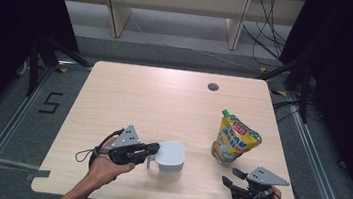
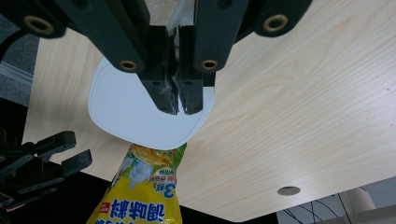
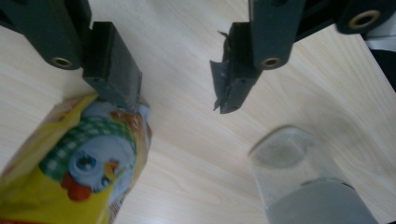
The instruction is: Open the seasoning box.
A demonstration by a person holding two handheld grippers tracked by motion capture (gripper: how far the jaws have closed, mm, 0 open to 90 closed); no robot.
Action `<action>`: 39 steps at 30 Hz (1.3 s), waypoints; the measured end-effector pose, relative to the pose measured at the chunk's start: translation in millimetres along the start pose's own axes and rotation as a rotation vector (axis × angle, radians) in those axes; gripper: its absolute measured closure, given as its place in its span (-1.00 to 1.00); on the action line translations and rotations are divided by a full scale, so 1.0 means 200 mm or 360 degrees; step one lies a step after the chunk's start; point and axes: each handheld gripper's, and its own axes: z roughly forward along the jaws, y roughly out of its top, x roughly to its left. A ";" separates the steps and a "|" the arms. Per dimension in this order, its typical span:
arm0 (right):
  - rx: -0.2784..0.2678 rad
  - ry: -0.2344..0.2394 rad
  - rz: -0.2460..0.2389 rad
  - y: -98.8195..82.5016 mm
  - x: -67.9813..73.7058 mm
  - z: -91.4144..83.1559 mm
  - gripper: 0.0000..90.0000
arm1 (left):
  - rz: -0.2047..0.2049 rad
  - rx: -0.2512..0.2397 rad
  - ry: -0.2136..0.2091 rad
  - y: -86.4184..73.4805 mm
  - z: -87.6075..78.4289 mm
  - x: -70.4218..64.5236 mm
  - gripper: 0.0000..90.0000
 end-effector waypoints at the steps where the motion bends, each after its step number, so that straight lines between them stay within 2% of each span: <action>1: -0.0003 -0.0001 -0.0034 0.01 0.00 0.00 0.23 | -0.0013 0.0000 0.0007 0.00 0.00 0.00 0.90; 3: -0.0038 0.0005 -0.0063 0.03 0.02 0.00 0.35 | -0.0018 -0.0016 0.0010 -0.01 -0.01 0.00 0.90; 4: -0.0050 0.0024 -0.0047 0.04 0.03 0.01 0.38 | -0.0023 -0.0021 0.0016 -0.02 -0.01 0.00 0.90; 5: -0.0073 0.0007 -0.0089 0.05 0.03 0.01 0.43 | -0.0028 -0.0030 0.0013 -0.02 -0.01 0.00 0.90; 7: -0.0084 0.0024 -0.0096 0.07 0.06 0.02 0.50 | -0.0028 -0.0034 0.0017 -0.02 -0.01 0.00 0.90; 8: -0.0104 0.0029 -0.0145 0.08 0.06 0.04 0.54 | -0.0011 -0.0035 0.0017 -0.02 -0.01 0.00 0.90; 9: -0.0116 0.0030 -0.0163 0.09 0.07 0.04 0.60 | -0.0026 -0.0039 0.0024 -0.02 -0.01 0.00 0.90; 14: -0.0200 0.0124 -0.0221 0.14 0.14 0.09 0.82 | -0.0032 -0.0040 0.0019 -0.03 -0.01 0.00 0.90; 15: -0.0208 0.0140 -0.0208 0.15 0.15 0.10 0.85 | -0.0046 -0.0039 0.0026 -0.03 -0.02 0.00 0.90; 16: -0.0203 0.0158 -0.0232 0.17 0.16 0.11 0.87 | -0.0045 -0.0044 0.0026 -0.03 -0.02 0.00 0.90; 19: -0.0186 0.0207 -0.0206 0.19 0.19 0.14 0.92 | -0.0028 -0.0046 0.0018 -0.03 -0.02 0.00 0.90; 20: -0.0210 0.0232 -0.0251 0.20 0.19 0.15 0.93 | -0.0023 -0.0044 0.0018 -0.03 -0.03 0.00 0.89; 21: -0.0168 0.0231 -0.0187 0.20 0.21 0.15 0.95 | -0.0040 -0.0046 0.0020 -0.04 -0.03 0.00 0.89; 22: -0.0187 0.0247 -0.0240 0.21 0.20 0.16 0.96 | -0.0039 -0.0043 0.0017 -0.04 -0.03 0.00 0.89; 23: -0.0185 0.0250 -0.0225 0.22 0.21 0.17 0.97 | -0.0041 -0.0045 0.0017 -0.04 -0.03 0.00 0.89; 25: -0.0210 0.0258 -0.0262 0.23 0.22 0.19 0.98 | -0.0028 -0.0050 0.0019 -0.04 -0.03 0.00 0.90; 26: -0.0209 0.0271 -0.0275 0.24 0.23 0.20 0.98 | -0.0008 -0.0043 0.0028 -0.04 -0.03 0.00 0.90; 28: -0.0197 0.0305 -0.0296 0.25 0.25 0.22 0.99 | -0.0010 -0.0049 0.0019 -0.04 -0.02 0.00 0.90; 29: -0.0187 0.0292 -0.0312 0.26 0.25 0.23 1.00 | -0.0027 -0.0042 0.0032 -0.04 -0.03 -0.01 0.90; 36: -0.0166 0.0325 -0.0343 0.29 0.30 0.27 1.00 | -0.0019 -0.0054 0.0020 -0.04 -0.03 -0.02 0.91; 37: -0.0151 0.0311 -0.0355 0.29 0.29 0.27 1.00 | -0.0009 -0.0045 0.0024 -0.04 -0.03 -0.02 0.92; 39: -0.0143 0.0332 -0.0346 0.30 0.30 0.28 1.00 | 0.0018 -0.0043 0.0026 -0.04 -0.03 -0.02 0.92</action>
